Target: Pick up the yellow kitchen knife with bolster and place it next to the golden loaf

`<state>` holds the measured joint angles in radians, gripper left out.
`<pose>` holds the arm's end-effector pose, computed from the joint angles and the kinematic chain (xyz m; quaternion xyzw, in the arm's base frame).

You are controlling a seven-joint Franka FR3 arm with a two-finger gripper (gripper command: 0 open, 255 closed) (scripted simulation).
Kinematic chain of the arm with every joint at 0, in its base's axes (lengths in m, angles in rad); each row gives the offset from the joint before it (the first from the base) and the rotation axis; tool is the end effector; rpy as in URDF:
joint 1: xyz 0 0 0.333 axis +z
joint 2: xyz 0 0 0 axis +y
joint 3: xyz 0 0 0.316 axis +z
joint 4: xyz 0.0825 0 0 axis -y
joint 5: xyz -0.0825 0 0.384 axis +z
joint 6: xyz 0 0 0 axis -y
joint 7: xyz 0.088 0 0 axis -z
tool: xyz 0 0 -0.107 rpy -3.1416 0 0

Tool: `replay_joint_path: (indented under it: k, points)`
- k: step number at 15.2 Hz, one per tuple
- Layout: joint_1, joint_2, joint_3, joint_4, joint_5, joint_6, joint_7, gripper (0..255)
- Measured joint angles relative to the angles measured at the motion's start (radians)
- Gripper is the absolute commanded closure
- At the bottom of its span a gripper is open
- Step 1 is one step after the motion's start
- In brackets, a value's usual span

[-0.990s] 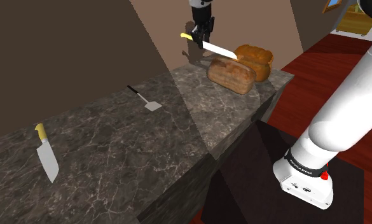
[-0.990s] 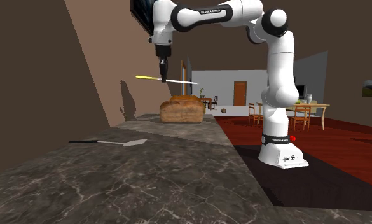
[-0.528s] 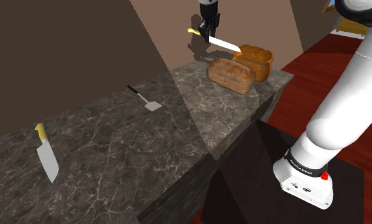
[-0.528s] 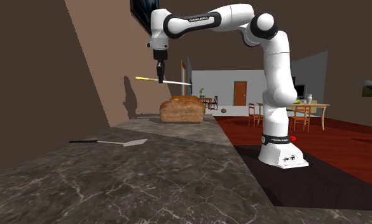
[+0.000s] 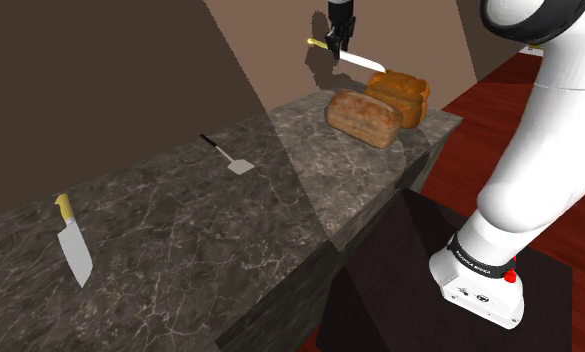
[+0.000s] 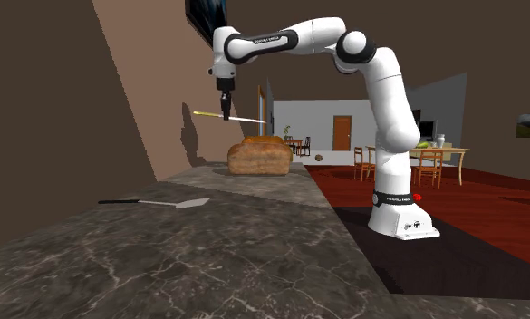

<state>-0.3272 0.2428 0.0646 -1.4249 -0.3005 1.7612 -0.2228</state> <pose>0.6139 -0.1972 0.5704 0.9890 0.0004 0.0113 0.1476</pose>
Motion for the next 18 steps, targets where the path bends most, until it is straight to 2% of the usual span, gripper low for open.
replay_joint_path:
  k: [3,7,8,18]
  points:
    - [-0.032,0.076,-0.019,0.103,0.007,-0.01,-0.059,255]
    - [-0.073,0.227,-0.04,0.337,0.021,-0.074,-0.142,255]
    - [-0.079,0.249,-0.042,0.361,0.022,-0.074,-0.15,255]
    - [-0.092,0.229,-0.043,0.199,0.018,0.067,-0.125,255]
